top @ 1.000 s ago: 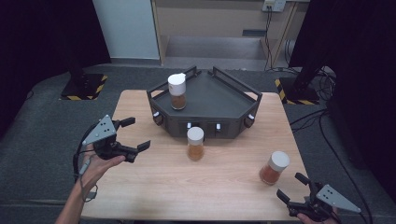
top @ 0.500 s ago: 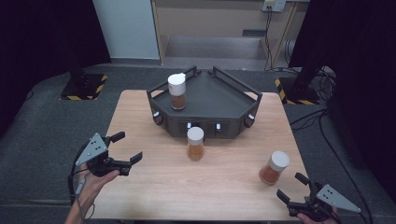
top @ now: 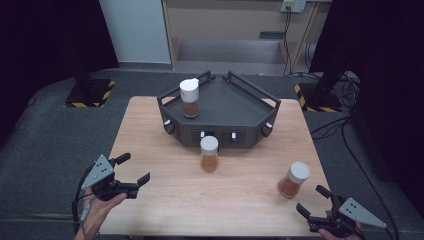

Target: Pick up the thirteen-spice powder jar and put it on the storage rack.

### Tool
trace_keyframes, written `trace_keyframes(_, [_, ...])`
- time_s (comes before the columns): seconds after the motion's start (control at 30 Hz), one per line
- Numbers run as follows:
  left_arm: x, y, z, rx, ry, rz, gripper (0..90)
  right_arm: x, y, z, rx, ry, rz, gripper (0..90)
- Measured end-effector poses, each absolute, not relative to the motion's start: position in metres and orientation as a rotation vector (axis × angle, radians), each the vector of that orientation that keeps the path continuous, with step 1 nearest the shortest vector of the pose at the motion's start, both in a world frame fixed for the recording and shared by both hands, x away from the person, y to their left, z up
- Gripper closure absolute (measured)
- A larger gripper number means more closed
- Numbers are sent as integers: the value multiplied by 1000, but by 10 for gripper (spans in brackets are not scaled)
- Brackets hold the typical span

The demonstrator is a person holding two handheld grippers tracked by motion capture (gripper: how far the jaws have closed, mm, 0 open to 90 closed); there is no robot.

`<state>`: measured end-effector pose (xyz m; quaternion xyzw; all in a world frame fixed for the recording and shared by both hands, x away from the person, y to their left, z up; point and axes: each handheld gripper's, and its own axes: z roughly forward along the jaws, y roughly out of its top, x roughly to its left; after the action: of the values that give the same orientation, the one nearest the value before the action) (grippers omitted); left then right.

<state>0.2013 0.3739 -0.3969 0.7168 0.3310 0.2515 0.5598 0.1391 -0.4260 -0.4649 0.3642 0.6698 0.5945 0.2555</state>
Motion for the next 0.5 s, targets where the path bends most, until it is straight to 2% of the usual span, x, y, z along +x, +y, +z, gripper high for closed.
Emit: trace_keyframes(0.5, [187, 362, -416, 1699, 825, 596, 9, 139, -426, -465, 987, 1821, 1614, 16])
